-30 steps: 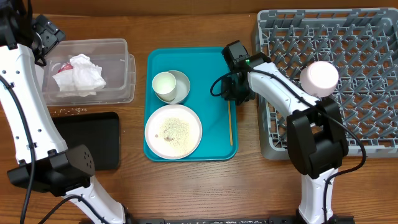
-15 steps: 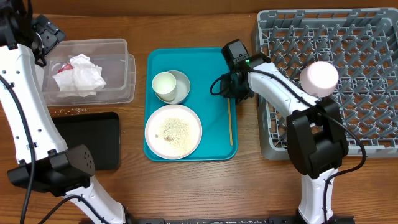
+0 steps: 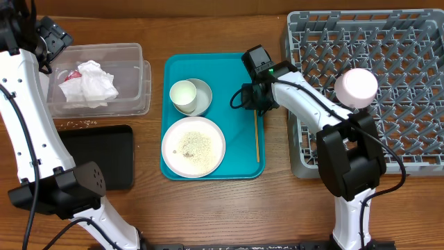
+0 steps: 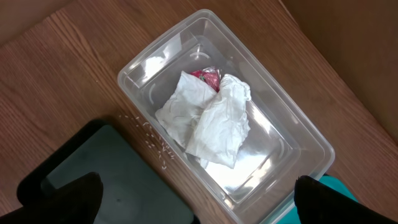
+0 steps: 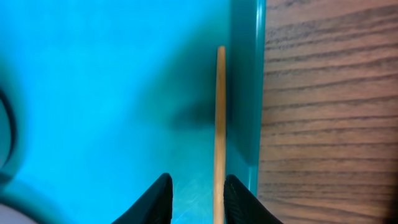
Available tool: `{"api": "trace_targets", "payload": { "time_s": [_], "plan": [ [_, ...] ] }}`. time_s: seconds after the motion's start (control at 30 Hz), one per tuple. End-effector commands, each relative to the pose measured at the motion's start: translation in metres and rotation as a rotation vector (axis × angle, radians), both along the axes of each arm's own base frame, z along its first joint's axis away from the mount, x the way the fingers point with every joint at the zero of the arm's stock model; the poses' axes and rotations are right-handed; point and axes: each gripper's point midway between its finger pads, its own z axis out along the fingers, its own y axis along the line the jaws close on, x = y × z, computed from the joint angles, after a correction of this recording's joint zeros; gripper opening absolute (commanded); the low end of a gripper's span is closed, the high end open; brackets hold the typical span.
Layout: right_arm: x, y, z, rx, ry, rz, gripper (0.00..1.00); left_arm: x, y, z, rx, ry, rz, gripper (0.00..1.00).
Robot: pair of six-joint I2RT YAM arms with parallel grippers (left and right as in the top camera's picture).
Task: Sort waste into correct bins and load items into the dishwasher
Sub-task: 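Move the right gripper back over the remaining chopstick on the tray, then lower the right gripper and grasp the remaining chopstick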
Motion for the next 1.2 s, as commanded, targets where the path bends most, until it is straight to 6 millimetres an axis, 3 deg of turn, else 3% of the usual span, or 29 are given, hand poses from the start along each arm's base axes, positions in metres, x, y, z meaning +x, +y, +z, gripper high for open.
{"api": "trace_targets", "payload": {
  "time_s": [0.0, 0.53, 0.87, 1.17],
  "plan": [
    [0.003, -0.005, 0.008, -0.027, -0.036, -0.014, 0.30, 0.002, -0.002, -0.003, 0.004, 0.013, -0.016, 1.00],
    [-0.005, 0.012, -0.007, -0.021, -0.057, 0.028, 0.30, 0.002, -0.002, -0.003, 0.004, 0.013, -0.016, 1.00],
    [0.000, -0.007, -0.025, -0.180, -0.087, 0.015, 0.29, 0.002, -0.002, -0.003, 0.004, 0.013, -0.016, 1.00],
    [-0.003, -0.003, -0.029, -0.161, -0.068, 0.037, 0.30, 0.002, -0.002, -0.003, 0.004, 0.013, -0.016, 1.00]
  ]
}}
